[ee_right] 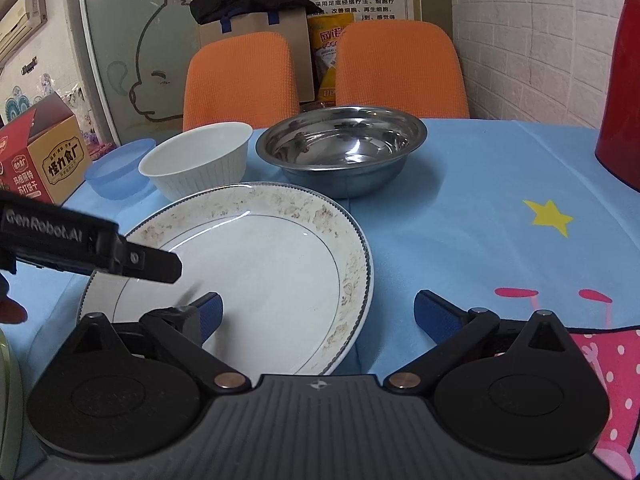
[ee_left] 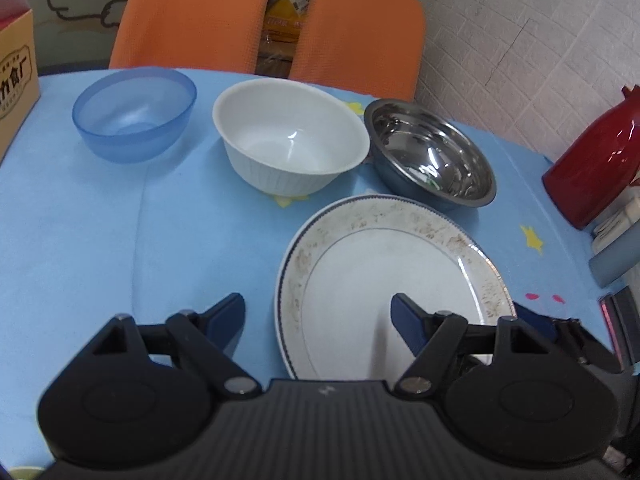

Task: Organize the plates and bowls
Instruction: 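Move the left gripper to the gold-rimmed white plate and grasp its rim, then lift the gold-rimmed plate with the left gripper onto the plate stack, then move the left gripper toward the steel bowl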

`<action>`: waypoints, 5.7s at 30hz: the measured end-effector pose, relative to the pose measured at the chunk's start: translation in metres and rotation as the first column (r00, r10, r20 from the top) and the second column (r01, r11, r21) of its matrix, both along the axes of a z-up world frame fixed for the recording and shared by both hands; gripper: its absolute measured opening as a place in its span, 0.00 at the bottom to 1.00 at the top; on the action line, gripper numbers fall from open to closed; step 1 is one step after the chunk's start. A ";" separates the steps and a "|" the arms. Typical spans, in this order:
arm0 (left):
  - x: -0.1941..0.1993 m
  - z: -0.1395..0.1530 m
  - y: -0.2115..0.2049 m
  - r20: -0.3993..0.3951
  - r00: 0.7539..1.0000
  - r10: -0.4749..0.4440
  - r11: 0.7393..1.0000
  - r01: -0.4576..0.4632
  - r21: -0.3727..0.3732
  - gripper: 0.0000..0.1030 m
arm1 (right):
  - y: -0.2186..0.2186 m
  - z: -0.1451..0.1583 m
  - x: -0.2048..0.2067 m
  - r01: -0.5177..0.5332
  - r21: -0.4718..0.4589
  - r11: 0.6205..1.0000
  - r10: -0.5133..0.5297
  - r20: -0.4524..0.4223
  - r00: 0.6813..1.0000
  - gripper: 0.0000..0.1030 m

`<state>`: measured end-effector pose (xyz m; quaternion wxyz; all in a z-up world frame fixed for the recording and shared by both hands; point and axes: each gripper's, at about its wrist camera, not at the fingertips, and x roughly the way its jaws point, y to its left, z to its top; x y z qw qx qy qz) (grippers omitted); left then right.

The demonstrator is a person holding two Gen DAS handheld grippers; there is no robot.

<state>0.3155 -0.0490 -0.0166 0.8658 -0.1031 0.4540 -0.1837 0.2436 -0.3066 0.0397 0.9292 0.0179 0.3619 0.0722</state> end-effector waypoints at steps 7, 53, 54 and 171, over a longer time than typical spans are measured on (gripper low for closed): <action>-0.005 -0.003 -0.004 0.000 1.000 -0.005 0.999 0.005 0.034 0.71 | -0.005 0.007 -0.005 -0.003 0.118 0.993 0.004 -0.011 1.000 1.00; -0.207 0.049 0.122 0.247 0.954 0.167 0.971 -0.203 0.129 0.51 | 0.140 0.050 -0.148 -0.216 0.092 0.972 0.200 0.155 0.967 1.00; -0.212 0.046 0.130 0.242 0.952 0.185 0.967 -0.221 0.129 0.51 | 0.147 0.049 -0.150 -0.230 0.091 0.969 0.216 0.147 0.965 1.00; 0.054 0.054 -0.075 0.207 0.978 0.000 0.998 -0.014 0.063 0.70 | -0.092 0.056 0.104 0.121 0.079 0.990 -0.130 0.122 0.984 1.00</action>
